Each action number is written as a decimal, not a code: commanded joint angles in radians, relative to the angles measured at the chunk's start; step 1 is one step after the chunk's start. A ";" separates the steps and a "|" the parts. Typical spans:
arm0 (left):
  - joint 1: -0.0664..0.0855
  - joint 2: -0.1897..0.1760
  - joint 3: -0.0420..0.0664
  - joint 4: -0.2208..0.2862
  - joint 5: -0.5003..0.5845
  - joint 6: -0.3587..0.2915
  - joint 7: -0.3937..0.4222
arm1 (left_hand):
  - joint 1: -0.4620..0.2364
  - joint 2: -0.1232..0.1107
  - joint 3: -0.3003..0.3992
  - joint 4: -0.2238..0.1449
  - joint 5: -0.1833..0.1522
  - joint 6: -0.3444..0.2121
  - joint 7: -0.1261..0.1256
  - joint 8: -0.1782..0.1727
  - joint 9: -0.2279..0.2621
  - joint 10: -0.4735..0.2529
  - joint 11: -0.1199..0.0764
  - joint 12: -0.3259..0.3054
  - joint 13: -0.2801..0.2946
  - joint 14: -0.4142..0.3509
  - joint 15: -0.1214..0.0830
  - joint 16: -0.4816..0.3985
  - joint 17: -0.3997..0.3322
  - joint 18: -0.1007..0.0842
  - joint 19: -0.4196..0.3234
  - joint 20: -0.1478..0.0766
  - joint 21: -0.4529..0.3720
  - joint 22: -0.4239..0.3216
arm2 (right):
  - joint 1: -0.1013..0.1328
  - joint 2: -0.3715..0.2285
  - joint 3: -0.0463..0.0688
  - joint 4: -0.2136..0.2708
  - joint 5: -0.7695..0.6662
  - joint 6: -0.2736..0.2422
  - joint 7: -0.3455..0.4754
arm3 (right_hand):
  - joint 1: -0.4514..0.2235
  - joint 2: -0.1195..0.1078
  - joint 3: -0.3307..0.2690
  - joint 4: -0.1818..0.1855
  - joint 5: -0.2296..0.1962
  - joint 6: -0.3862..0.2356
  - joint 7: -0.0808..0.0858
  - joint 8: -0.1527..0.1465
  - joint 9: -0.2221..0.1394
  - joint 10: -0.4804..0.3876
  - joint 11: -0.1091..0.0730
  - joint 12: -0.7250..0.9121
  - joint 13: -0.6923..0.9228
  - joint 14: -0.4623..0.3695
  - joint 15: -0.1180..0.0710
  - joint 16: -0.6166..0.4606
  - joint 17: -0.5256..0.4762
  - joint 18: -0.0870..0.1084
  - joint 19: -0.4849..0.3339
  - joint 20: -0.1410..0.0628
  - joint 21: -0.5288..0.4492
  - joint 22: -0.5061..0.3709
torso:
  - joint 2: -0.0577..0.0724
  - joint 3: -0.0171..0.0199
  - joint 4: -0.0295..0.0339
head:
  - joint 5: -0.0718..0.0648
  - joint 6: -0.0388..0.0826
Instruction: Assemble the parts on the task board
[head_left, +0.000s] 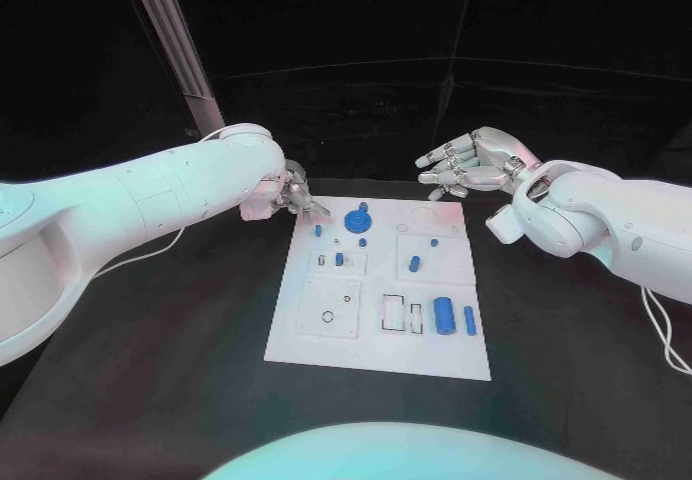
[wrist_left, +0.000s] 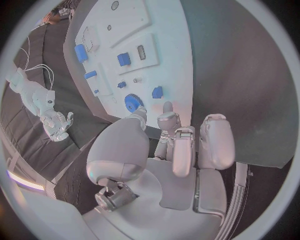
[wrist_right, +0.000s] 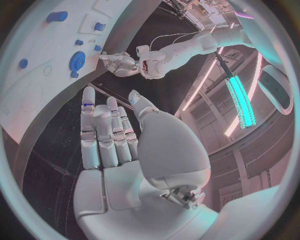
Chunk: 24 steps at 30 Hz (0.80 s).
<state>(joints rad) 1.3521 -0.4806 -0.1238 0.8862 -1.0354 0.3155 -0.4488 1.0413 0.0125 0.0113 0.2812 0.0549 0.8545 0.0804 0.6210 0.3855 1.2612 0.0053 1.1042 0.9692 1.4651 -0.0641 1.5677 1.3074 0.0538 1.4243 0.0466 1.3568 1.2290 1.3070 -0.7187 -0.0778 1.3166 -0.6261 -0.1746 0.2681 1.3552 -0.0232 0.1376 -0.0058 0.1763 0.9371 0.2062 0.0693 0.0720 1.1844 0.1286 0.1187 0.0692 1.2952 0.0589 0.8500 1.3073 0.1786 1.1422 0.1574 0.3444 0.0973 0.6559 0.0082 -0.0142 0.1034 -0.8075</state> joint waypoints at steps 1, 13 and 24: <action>-0.001 0.003 0.000 -0.003 -0.022 0.040 0.028 | 0.012 0.000 -0.007 0.000 -0.003 0.011 -0.001 -0.005 -0.001 -0.003 0.000 0.004 0.003 0.106 0.006 0.003 0.263 0.018 0.003 0.005 0.006 0.002 | 0.002 0.002 0.001 0.000 -0.001 0.001 0.005 | -0.011 0.001 0.000 0.006 0.005 -0.005 -0.001 -0.002 0.001 -0.005 -0.001 0.003 -0.001 -0.004 0.001 0.003 0.094 0.003 0.001 0.003 -0.004 -0.001 | 0.000 0.0005 0.0004 | 0.002 0.000; -0.019 0.018 0.000 -0.015 -0.023 0.053 0.036 | 0.044 0.014 -0.012 -0.008 -0.002 0.019 -0.003 -0.006 -0.006 -0.001 -0.002 0.008 0.003 0.106 0.004 0.003 0.263 0.017 0.005 0.004 0.009 0.007 | 0.002 0.004 0.001 -0.001 -0.001 0.001 0.004 | -0.011 0.001 0.000 0.006 0.005 -0.005 -0.001 -0.002 0.001 -0.005 -0.001 0.003 -0.001 -0.004 0.001 0.003 0.094 0.003 0.001 0.003 -0.004 -0.001 | 0.000 0.0008 0.0006 | -0.001 0.009; -0.024 0.024 0.000 -0.013 -0.023 0.037 0.044 | 0.072 0.026 -0.007 -0.016 -0.001 0.025 -0.005 -0.006 -0.009 -0.001 -0.003 0.009 0.000 0.106 0.004 0.003 0.263 0.017 0.006 0.003 0.009 0.008 | 0.002 0.006 0.001 -0.002 -0.001 0.002 0.005 | -0.011 0.001 0.000 0.006 0.005 -0.005 -0.001 -0.002 0.001 -0.005 -0.001 0.003 -0.001 -0.004 0.001 0.003 0.094 0.003 0.001 0.003 -0.004 -0.001 | -0.001 0.0014 0.0018 | -0.003 0.009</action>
<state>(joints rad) 1.3278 -0.4580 -0.1238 0.8723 -1.0481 0.3495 -0.4226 1.1071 0.0382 0.0058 0.2700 0.0550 0.8721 0.0765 0.6210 0.3776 1.2612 0.0053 1.1082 0.9707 1.4651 -0.0641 1.5677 1.3074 0.0539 1.4244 0.0465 1.3603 1.2356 1.3068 -0.7141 -0.0778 1.3147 -0.6270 -0.1746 0.2670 1.3552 -0.0232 0.1376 -0.0058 0.1763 0.9371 0.2062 0.0693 0.0720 1.1844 0.1286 0.1187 0.0693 1.2953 0.0589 0.8499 1.3079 0.1786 1.1422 0.1573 0.3444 0.0975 0.6549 0.0092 -0.0128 0.1009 -0.7991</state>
